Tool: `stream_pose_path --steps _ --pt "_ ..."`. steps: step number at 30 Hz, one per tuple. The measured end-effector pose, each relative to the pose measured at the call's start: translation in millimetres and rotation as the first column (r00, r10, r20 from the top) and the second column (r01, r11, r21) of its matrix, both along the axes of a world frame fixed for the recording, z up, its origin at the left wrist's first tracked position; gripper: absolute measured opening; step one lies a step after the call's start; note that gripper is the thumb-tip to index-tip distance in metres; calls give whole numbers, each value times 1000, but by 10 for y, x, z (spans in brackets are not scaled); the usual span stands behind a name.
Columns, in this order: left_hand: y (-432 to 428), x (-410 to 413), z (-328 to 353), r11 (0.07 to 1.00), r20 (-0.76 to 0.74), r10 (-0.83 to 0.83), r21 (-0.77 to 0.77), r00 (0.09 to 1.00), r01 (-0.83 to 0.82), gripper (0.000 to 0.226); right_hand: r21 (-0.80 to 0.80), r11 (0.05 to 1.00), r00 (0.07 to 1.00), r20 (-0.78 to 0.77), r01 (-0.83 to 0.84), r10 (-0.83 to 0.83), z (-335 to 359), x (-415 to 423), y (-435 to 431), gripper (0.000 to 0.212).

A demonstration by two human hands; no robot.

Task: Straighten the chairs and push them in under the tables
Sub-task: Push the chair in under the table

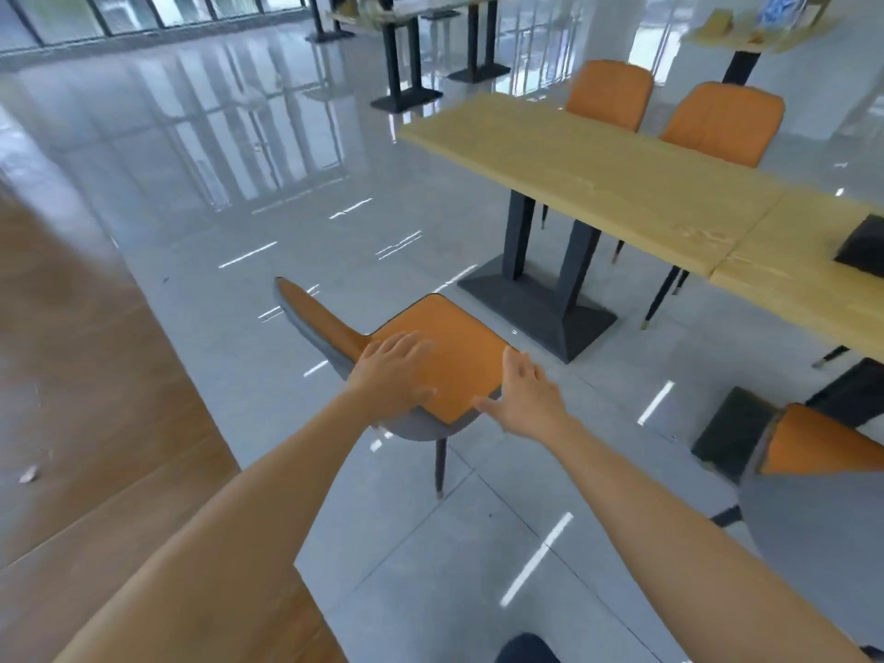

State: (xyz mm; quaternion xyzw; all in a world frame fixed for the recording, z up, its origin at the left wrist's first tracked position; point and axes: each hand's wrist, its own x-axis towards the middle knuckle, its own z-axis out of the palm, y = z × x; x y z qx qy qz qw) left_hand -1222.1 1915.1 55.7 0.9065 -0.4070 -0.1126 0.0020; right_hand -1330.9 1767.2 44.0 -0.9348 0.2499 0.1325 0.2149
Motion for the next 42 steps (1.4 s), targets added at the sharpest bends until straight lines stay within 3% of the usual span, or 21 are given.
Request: stream_pose_path --steps 6,12,16,23,30,36,42 --pt "780 1015 20 994 12 105 -33 994 -104 82 35 976 977 8 -215 215 50 1176 728 92" --pt "1235 2135 -175 981 12 168 98 986 -169 98 36 943 943 -9 -332 332 -155 2327 1226 94" --pt "1310 2722 -309 974 0 124 190 992 -122 102 31 943 941 -57 -333 334 -310 2776 1390 95" --pt "1208 3451 -608 957 -62 -132 252 989 143 93 40 985 967 -185 -168 173 -536 3134 1560 93" --pt "1044 3865 -811 815 -103 -491 295 865 498 55 77 966 941 -259 246 -219 -640 3090 1716 90" --pt "905 3992 -981 744 -120 -608 260 785 615 45 -87 925 875 -305 369 -377 -808 2931 1849 60" --pt "827 4061 -1097 708 -107 -675 183 730 682 28 -176 893 865 -227 415 -447 -1093 2923 1719 36"
